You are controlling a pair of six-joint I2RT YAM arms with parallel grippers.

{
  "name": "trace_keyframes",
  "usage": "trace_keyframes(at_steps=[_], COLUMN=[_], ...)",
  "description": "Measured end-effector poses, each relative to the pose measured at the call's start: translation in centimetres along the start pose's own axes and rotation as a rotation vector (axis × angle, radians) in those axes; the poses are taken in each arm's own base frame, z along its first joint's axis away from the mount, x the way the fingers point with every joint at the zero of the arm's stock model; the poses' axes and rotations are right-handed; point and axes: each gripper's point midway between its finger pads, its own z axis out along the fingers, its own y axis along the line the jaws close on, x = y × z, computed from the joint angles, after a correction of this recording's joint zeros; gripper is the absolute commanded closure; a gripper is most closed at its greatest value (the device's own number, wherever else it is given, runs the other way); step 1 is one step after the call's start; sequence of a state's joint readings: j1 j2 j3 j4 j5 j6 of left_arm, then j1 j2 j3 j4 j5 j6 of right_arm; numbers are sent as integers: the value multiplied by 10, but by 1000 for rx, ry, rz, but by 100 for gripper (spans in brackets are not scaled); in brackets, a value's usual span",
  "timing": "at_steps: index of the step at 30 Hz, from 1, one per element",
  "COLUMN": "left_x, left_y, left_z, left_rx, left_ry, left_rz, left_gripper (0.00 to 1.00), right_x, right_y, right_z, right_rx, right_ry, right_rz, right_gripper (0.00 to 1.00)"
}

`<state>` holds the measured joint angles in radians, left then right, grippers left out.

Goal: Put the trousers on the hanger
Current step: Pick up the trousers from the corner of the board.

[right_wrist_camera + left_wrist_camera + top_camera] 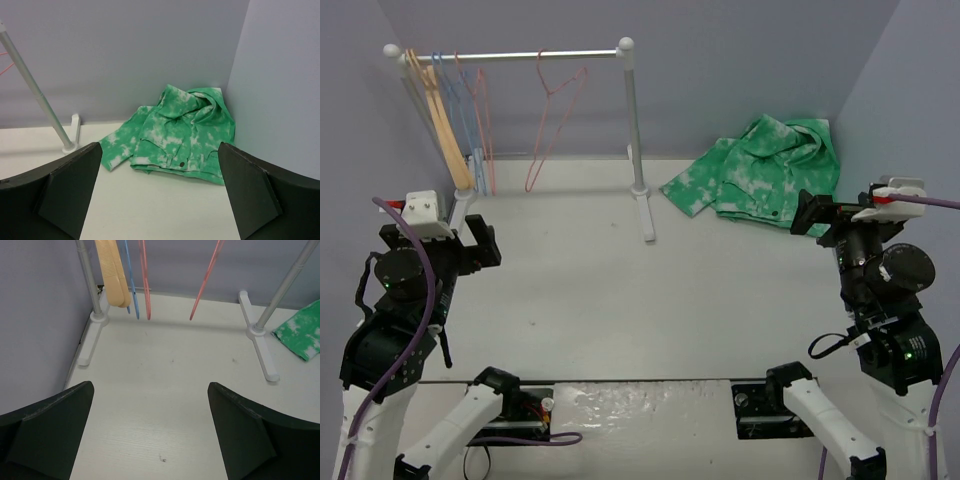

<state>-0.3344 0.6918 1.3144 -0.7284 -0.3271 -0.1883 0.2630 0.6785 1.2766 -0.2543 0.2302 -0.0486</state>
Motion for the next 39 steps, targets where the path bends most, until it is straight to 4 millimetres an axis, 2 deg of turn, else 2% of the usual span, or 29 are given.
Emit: trace_keyframes(at_steps=[7,15,18,21,23,26,29,32,35,39], left_x=[-1,2,3,5,6,8,9,11,13,17], left_y=[0,1,0,-1,-3,-9,-15,-21,-27,-32], left_z=[-3,-5,-4,-2,-1,2,2,1,0,-2], left_rx=[6,6,6,7,11,32,60,88,111,136], left_ry=[4,24,28,38,46,59,66,75,83,93], left_rz=[-2,7,7,2,-3,-15,-40,-71,-102,-140], left_gripper=[3,3,3,3,3,3,3,3,3,3], right_x=[12,28,36,52,72,117,181,244,283,329], right_y=[10,14,12,-1,-7,-14,-42,-67,-83,-95], right_z=[20,27,31,44,60,96,132,156,186,222], right_rx=[-12,-15,14,127,197,276,402,504,551,555], right_ry=[51,77,93,125,176,293,430,570,640,714], right_rz=[-1,23,40,62,54,55,118,161,197,228], right_gripper=[0,0,0,0,0,0,0,0,0,0])
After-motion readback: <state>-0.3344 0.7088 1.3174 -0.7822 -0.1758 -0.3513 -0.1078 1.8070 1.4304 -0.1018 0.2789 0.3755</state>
